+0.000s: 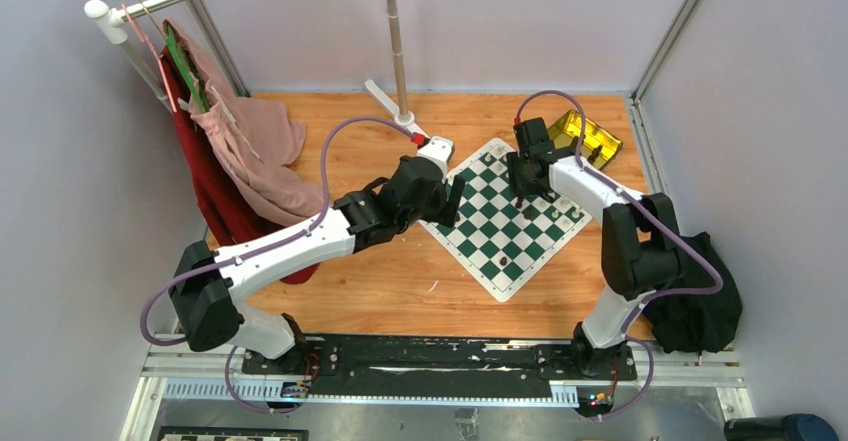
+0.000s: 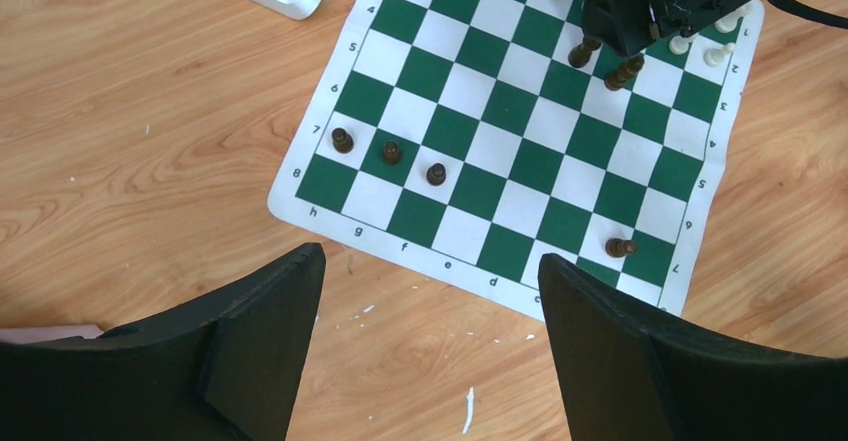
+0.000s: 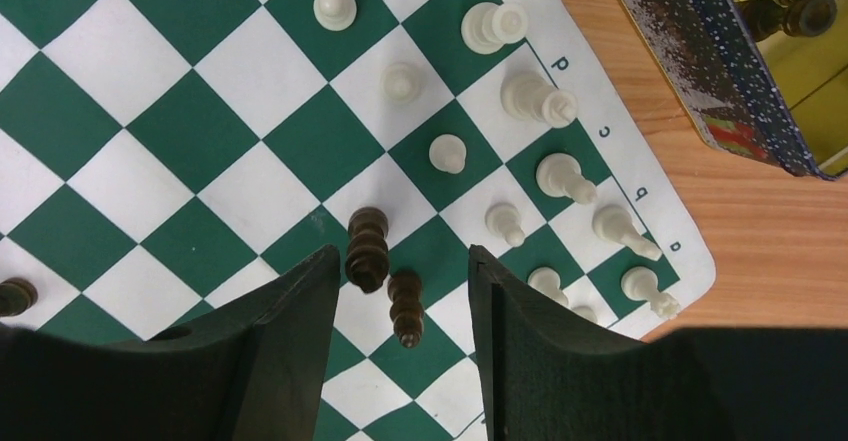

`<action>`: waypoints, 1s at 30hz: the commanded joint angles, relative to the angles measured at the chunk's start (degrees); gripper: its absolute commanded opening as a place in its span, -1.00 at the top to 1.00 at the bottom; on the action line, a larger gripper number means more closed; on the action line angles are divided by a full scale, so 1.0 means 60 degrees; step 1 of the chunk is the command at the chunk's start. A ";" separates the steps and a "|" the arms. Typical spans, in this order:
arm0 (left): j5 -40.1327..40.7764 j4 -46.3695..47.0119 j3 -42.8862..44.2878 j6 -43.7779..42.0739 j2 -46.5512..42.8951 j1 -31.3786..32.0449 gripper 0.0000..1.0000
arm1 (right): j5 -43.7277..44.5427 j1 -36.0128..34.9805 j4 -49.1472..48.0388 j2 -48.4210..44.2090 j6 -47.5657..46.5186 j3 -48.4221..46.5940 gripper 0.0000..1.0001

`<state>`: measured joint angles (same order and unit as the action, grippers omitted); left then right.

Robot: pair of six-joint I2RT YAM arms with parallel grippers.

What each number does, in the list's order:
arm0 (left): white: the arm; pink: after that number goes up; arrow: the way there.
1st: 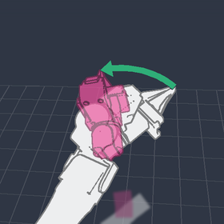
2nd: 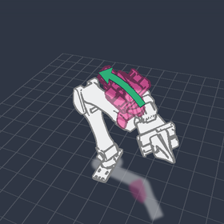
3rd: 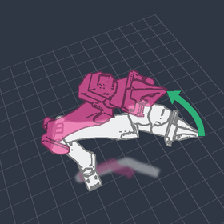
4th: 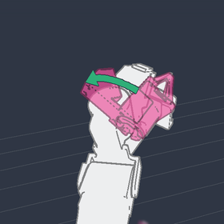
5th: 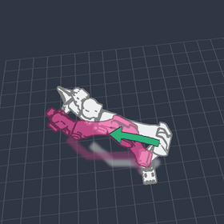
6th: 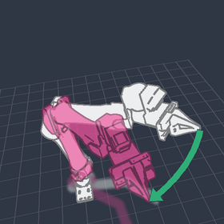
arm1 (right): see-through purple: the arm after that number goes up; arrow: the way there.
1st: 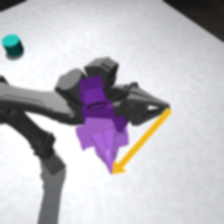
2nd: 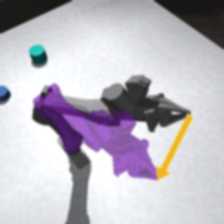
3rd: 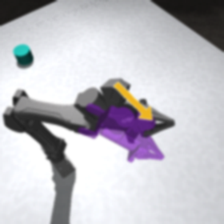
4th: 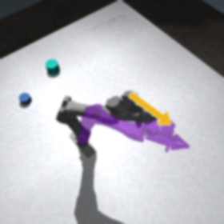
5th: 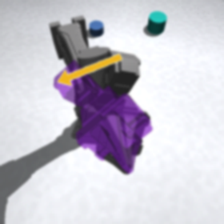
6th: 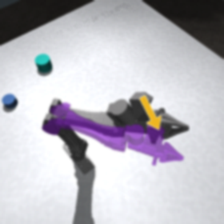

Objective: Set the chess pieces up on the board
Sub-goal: Pick up the chess piece from the chessboard.

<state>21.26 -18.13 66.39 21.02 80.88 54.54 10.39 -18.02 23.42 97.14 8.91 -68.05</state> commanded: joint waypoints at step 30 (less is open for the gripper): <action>0.0574 0.0042 0.0393 -0.0826 0.0296 0.0057 -0.68 | -0.1014 0.0294 -0.0365 0.0579 0.0034 0.0130 0.25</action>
<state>23.68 -18.17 67.22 16.97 82.08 54.54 4.91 -16.95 20.86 101.84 8.34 -68.73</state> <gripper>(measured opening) 0.840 0.401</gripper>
